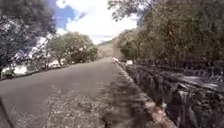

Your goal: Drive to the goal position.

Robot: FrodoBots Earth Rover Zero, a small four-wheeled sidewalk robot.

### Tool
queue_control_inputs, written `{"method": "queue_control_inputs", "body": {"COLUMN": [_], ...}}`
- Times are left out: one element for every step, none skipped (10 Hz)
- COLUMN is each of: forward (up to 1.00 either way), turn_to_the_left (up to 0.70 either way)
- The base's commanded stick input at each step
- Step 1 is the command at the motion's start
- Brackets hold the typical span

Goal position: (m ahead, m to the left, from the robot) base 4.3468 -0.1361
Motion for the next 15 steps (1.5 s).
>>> {"method": "queue_control_inputs", "body": {"forward": [0.70,0.70,0.70,0.70,0.70,0.70,0.70,0.70,0.70,0.70,0.70,0.70,0.70,0.70,0.70], "turn_to_the_left": [0.00,0.00,0.00,0.00,0.00,0.00,0.00,0.00,0.00,0.00,0.00,0.00,0.00,0.00,0.00]}}
